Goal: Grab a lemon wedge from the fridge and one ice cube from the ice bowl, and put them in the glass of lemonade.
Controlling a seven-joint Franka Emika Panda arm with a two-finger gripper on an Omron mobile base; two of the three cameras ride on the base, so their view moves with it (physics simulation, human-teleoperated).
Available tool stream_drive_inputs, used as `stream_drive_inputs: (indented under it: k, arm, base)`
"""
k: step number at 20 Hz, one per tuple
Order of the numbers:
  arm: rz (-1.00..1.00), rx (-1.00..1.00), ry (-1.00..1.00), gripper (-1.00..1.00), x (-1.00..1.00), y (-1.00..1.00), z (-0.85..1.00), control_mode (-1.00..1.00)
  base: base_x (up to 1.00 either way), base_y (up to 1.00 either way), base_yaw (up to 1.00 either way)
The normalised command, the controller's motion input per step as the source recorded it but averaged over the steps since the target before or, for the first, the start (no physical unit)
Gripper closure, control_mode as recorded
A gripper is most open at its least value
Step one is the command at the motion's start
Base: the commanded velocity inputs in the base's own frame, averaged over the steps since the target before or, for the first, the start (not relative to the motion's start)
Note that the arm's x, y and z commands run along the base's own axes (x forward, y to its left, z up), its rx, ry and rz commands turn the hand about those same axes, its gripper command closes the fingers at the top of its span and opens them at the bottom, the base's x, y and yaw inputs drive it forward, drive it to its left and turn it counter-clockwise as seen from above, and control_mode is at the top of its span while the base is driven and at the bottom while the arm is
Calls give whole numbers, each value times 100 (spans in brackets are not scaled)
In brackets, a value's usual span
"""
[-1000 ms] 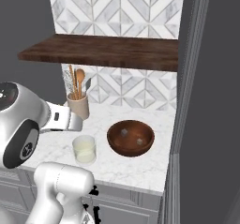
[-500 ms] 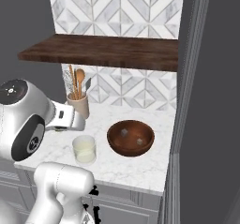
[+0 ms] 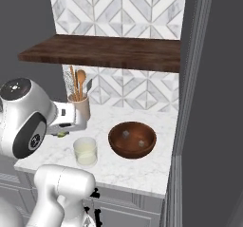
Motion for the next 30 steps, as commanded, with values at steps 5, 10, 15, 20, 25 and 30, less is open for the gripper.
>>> stream_drive_inputs:
  k: [5, 10, 15, 20, 25, 30]
  arm:
    - [37, -24, 0, 100, 0, -8, -3, -100]
    - [31, -32, 16, 100, 1, 0, 0, -100]
    - [24, -35, 17, 100, 2, 0, 0, -100]
    - [33, -27, 8, 100, 0, -21, 0, -100]
    - [13, -8, 1, 100, 0, -41, -6, -100]
    - [46, -17, 3, 100, 9, -18, 0, -100]
  base:
    - [0, 0, 0]
    - [0, 0, 0]
    - [0, 0, 0]
    - [0, 0, 0]
    - [0, 0, 0]
    - [0, 0, 0]
